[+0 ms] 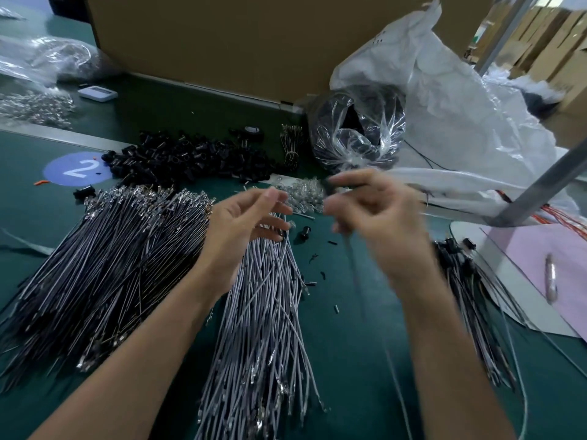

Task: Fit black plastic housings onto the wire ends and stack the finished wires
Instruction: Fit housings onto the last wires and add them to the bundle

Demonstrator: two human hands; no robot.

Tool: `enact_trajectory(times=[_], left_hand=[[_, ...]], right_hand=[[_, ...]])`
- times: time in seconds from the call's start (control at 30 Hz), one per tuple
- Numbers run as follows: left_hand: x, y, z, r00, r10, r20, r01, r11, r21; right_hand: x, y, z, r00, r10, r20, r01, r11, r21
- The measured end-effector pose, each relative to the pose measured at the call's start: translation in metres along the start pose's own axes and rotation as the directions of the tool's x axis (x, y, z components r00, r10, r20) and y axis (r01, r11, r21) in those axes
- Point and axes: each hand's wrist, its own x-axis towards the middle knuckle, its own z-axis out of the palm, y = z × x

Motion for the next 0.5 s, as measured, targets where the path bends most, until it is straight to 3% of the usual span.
enact_trajectory(times=[0.03, 0.1, 0.27, 0.5], left_hand=[[-0.002, -0.001, 0.003, 0.999, -0.007, 0.036, 0.006, 1.000, 0.028], [-0.004, -0.004, 0.009, 0.999, 0.008, 0.052, -0.012, 0.996, 0.083], [-0.002, -0.007, 0.012, 0.999, 0.043, -0.029, -0.043, 0.999, -0.008], [-0.002, -0.007, 0.015, 0.991, 0.098, -0.089, -0.098, 0.995, -0.002]], right_hand=[[0.000, 0.010, 0.019, 0.999, 0.024, 0.029, -0.020, 0.991, -0.132], [-0.001, 0.024, 0.042, 0.999, 0.036, 0.025, -0.029, 0.971, -0.235], [-0.004, 0.037, 0.044, 0.998, 0.036, -0.048, -0.043, 0.984, -0.171], [-0.006, 0.037, 0.033, 0.950, 0.287, 0.121, -0.278, 0.956, -0.090]])
